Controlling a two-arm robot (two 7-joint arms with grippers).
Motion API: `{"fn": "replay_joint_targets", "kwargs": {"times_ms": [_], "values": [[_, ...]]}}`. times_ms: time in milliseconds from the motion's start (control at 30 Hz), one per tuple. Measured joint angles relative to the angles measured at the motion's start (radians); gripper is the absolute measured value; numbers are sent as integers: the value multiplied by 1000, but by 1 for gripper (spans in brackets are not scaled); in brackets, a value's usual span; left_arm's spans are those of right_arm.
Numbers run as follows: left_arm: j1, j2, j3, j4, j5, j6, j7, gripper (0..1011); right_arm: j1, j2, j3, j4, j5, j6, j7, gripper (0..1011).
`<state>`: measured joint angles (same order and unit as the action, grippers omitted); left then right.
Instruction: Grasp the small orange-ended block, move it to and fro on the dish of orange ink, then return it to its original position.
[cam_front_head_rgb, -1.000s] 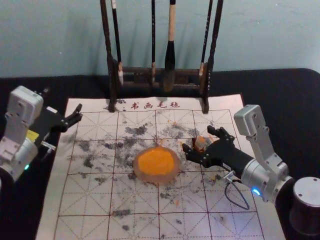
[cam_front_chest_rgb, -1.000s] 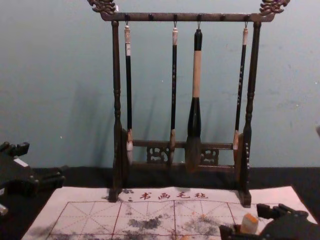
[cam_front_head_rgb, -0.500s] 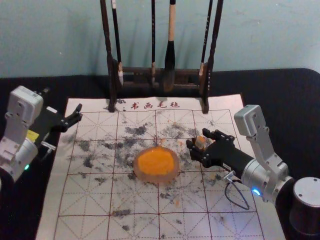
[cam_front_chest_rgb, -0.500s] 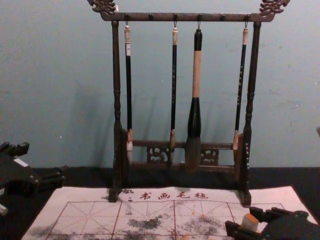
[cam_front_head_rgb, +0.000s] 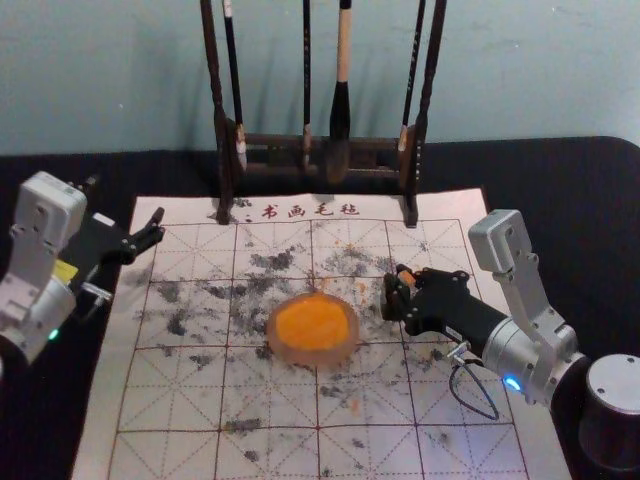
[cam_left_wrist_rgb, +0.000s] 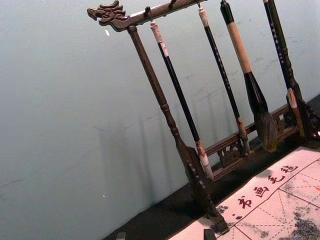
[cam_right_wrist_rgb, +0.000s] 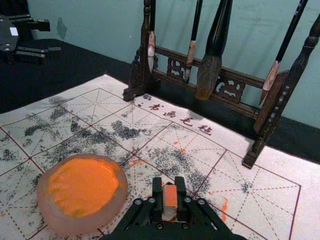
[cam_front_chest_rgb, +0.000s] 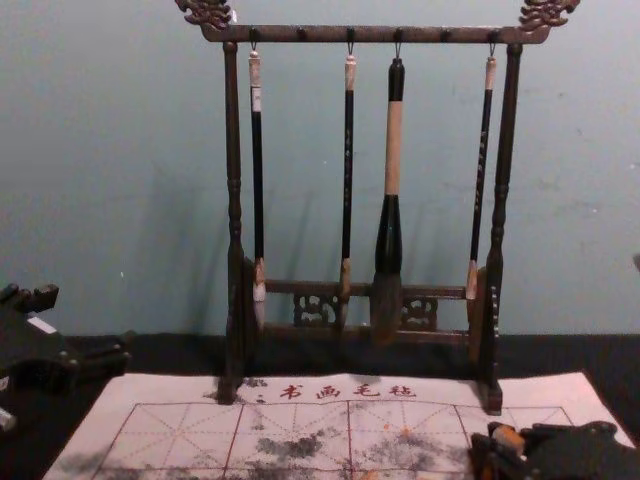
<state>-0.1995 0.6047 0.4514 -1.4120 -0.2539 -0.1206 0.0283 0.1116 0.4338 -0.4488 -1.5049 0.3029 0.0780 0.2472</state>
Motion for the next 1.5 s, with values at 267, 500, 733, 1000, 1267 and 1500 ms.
{"fn": "replay_joint_targets", "kwargs": {"times_ms": [267,500,733,1000,1267,1500], "values": [[0,0,0,0,0,0,0,1001,-8,-11,18,-9,-1,0,25,109],[0,0,0,0,0,0,0,1001,-11,-14,51,-51,2,19,46,109],[0,0,0,0,0,0,0,1001,12,2,85,-105,-1,59,77,109],[0,0,0,0,0,0,0,1001,102,10,87,-99,19,72,171,109],[0,0,0,0,0,0,0,1001,213,4,28,-42,55,116,268,109],[0,0,0,0,0,0,0,1001,300,-6,-54,23,68,187,347,109]]}}
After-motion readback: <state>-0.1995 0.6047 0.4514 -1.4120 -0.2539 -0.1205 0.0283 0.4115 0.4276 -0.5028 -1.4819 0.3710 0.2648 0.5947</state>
